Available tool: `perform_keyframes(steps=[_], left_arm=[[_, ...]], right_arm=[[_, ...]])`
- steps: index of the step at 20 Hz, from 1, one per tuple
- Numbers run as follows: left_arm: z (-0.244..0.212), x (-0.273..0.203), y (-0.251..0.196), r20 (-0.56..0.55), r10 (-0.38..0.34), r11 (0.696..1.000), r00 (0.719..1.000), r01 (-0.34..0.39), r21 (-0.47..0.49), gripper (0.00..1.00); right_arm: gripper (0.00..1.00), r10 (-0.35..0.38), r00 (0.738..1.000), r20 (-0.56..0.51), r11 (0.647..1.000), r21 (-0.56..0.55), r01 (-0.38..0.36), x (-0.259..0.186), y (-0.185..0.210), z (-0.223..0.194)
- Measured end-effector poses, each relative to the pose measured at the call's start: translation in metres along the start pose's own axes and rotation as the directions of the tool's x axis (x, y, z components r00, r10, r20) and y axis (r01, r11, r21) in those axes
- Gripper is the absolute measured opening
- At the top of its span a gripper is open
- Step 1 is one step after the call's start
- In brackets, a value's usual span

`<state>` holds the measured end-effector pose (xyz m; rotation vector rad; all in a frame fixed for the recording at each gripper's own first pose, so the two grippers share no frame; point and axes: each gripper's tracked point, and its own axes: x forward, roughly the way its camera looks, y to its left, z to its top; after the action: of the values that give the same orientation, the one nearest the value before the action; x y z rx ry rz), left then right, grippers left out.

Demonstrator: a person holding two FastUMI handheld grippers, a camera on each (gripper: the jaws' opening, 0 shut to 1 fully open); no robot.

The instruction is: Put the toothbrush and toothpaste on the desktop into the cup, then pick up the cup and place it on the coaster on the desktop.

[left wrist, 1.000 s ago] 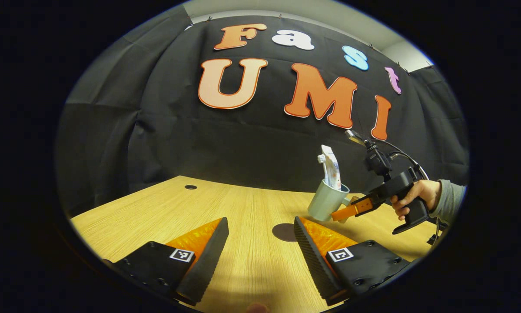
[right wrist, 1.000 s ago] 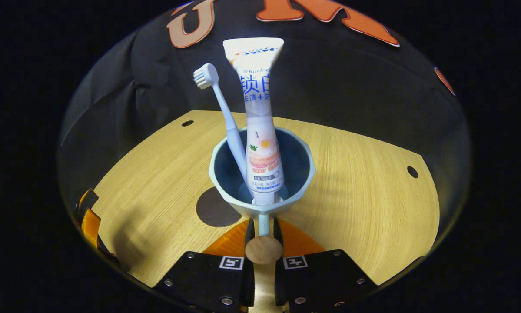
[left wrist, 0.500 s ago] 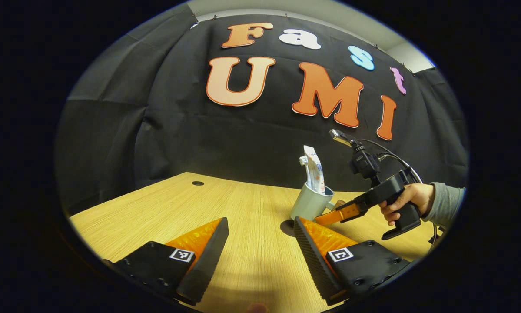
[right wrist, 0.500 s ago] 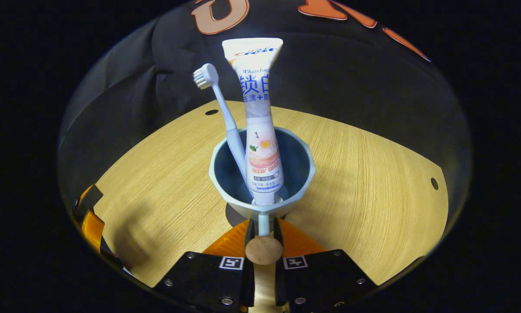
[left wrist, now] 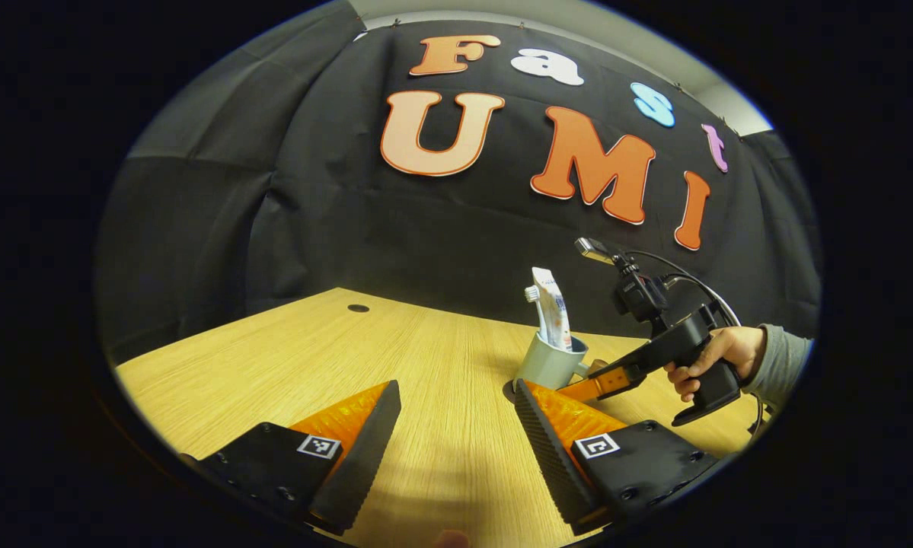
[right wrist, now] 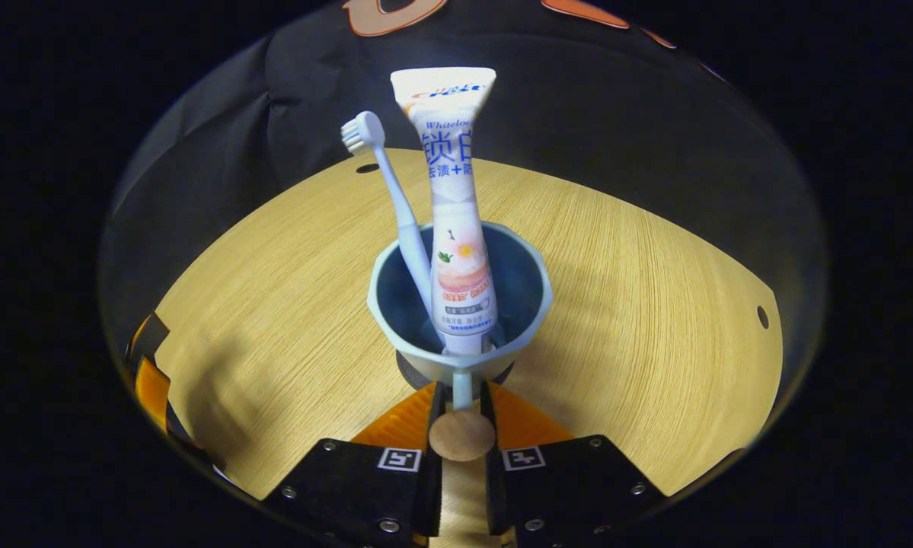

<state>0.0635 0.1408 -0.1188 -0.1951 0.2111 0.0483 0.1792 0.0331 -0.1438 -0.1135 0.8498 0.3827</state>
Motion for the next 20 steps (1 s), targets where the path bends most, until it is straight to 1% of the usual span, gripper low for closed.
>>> perform_keyframes(steps=[1, 2, 3, 4, 5, 6, 7, 8, 9, 10, 11, 14, 16, 18, 20], left_arm=[[0.000, -0.001, 0.000, -0.002, 0.003, 1.000, 1.000, -0.003, 0.000, 0.96], [0.000, -0.001, 0.001, -0.005, 0.006, 1.000, 1.000, -0.006, 0.002, 0.96], [-0.001, -0.001, 0.001, -0.007, 0.007, 1.000, 1.000, -0.007, 0.003, 0.96], [-0.001, 0.000, -0.001, -0.009, 0.006, 1.000, 1.000, -0.006, 0.003, 0.96], [0.001, 0.000, -0.003, -0.009, 0.005, 1.000, 1.000, -0.005, 0.004, 0.96], [0.002, 0.000, -0.004, -0.007, 0.005, 1.000, 1.000, -0.005, 0.008, 0.95], [0.003, 0.001, -0.006, -0.006, 0.004, 1.000, 1.000, -0.004, 0.011, 0.96], [0.003, 0.002, -0.009, -0.006, 0.003, 1.000, 1.000, -0.003, 0.015, 0.96], [0.005, 0.002, -0.012, -0.005, 0.001, 1.000, 1.000, -0.001, 0.020, 0.96], [0.007, 0.000, -0.015, -0.003, 0.001, 1.000, 1.000, -0.001, 0.027, 0.96], [0.009, 0.000, -0.016, 0.000, 0.000, 0.999, 1.000, 0.000, 0.035, 0.96], [0.017, 0.003, -0.027, 0.014, -0.012, 0.998, 1.000, 0.011, 0.061, 0.96], [0.022, 0.005, -0.038, 0.024, -0.022, 0.996, 0.999, 0.020, 0.088, 0.96], [0.028, 0.007, -0.051, 0.037, -0.038, 0.993, 0.999, 0.033, 0.113, 0.96], [0.037, 0.008, -0.064, 0.058, -0.052, 0.992, 0.997, 0.045, 0.119, 0.96]], right_arm=[[0.25, 0.004, 1.000, 0.000, 1.000, 0.000, -0.004, -0.004, 0.001, -0.002], [0.22, 0.006, 1.000, 0.004, 1.000, -0.004, -0.006, -0.009, 0.001, -0.002], [0.31, 0.006, 1.000, 0.010, 1.000, -0.009, -0.006, -0.008, -0.002, 0.000], [0.46, 0.006, 1.000, 0.021, 1.000, -0.013, -0.006, -0.009, -0.004, 0.002], [0.37, 0.008, 0.999, 0.034, 1.000, -0.013, -0.007, -0.010, -0.006, 0.003], [0.51, 0.012, 0.999, 0.049, 1.000, -0.010, -0.011, -0.013, -0.008, 0.004], [0.54, 0.016, 0.998, 0.068, 1.000, -0.006, -0.015, -0.016, -0.007, 0.004], [0.64, 0.014, 0.996, 0.089, 1.000, -0.003, -0.014, -0.021, -0.009, 0.006], [0.62, 0.009, 0.994, 0.112, 1.000, -0.002, -0.008, -0.025, -0.011, 0.007], [0.72, -0.001, 0.990, 0.139, 1.000, -0.002, 0.001, -0.030, -0.015, 0.010], [0.70, -0.009, 0.985, 0.171, 1.000, -0.003, 0.010, -0.037, -0.019, 0.014], [0.79, -0.025, 0.960, 0.279, 1.000, 0.012, 0.023, -0.055, -0.029, 0.025], [0.81, -0.041, 0.938, 0.343, 0.999, 0.029, 0.033, -0.071, -0.037, 0.029], [0.84, -0.061, 0.909, 0.413, 0.998, 0.046, 0.046, -0.088, -0.045, 0.034], [0.84, -0.087, 0.875, 0.476, 0.996, 0.057, 0.068, -0.105, -0.056, 0.035]])
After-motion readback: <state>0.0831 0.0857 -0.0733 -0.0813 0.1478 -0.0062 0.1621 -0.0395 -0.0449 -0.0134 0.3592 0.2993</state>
